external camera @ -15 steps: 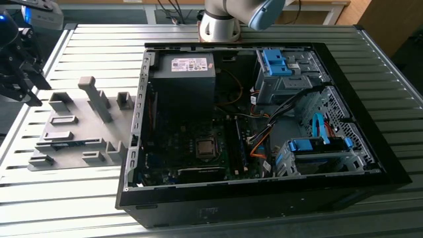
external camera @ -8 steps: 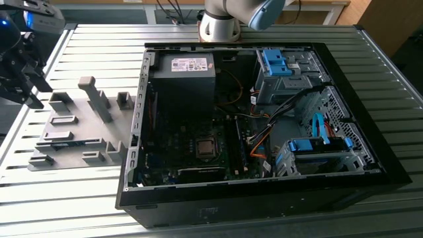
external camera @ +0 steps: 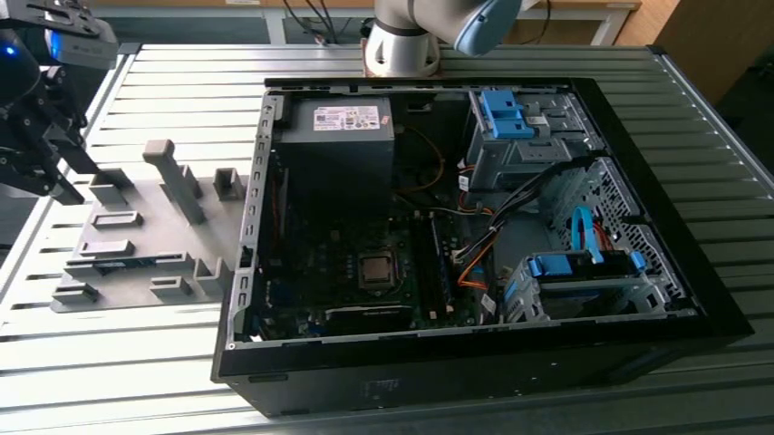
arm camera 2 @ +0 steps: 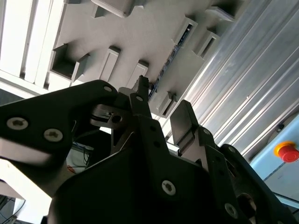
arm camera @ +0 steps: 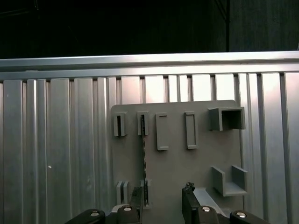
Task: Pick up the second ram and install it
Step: 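Pick up the second ram and move it above second insertion slot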
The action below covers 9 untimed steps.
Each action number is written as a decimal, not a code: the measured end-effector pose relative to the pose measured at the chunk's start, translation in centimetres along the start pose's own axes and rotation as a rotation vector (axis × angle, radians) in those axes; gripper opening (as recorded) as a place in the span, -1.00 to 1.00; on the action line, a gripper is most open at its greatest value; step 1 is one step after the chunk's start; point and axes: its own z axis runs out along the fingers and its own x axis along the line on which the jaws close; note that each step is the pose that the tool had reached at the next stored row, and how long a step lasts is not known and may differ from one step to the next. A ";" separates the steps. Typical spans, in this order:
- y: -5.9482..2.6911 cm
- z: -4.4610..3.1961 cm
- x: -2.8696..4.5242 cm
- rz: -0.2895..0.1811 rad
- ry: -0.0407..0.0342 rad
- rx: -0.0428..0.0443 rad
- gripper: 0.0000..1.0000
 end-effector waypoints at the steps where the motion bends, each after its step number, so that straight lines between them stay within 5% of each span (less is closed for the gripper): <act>1: 0.01 0.01 0.00 0.000 0.0002 -0.0001 -0.07; 9: 0.02 0.10 0.00 0.000 0.0000 0.0002 -0.07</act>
